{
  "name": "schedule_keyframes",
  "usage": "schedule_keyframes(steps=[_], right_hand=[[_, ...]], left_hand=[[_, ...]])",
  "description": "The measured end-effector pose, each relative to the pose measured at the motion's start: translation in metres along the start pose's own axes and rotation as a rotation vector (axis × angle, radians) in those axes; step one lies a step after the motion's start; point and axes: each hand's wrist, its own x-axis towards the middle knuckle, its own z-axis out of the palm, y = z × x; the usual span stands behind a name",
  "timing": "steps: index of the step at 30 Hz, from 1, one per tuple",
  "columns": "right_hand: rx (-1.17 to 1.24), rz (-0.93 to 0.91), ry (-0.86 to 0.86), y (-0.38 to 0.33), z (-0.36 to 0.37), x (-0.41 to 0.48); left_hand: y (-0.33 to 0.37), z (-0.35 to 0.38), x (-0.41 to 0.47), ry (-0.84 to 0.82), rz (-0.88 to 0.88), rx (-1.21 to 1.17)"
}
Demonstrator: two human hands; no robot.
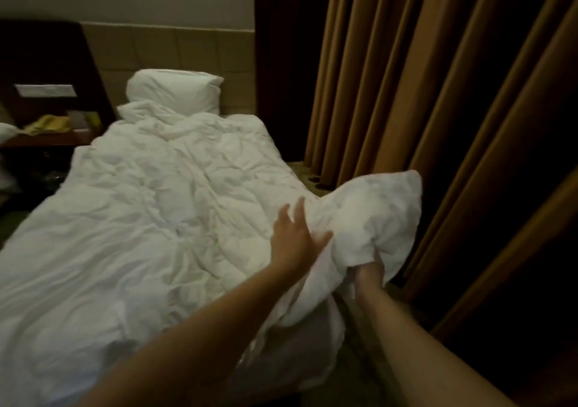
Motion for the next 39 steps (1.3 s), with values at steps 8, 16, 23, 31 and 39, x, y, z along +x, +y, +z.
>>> schedule_keyframes(steps=[8,16,23,31,39], right_hand=[[-0.281,-0.118,-0.341,0.089,0.098,-0.076],[-0.604,-0.01,-0.35,0.222,0.171,-0.119],[-0.181,0.116,-0.044,0.291,0.21,-0.098],[-0.414,0.356,-0.155,0.356,0.36,-0.011],[-0.735,0.505,-0.147,0.435,0.451,0.028]], left_hand=[[-0.102,-0.137,0.044,-0.084,-0.274,-0.254],[-0.232,-0.216,0.054,-0.387,-0.37,-0.45],[-0.347,-0.247,0.045,-0.233,-0.44,-0.614],[-0.484,-0.288,0.033,0.088,-0.772,-0.651],[-0.539,-0.329,0.063,0.092,-0.795,-0.522]])
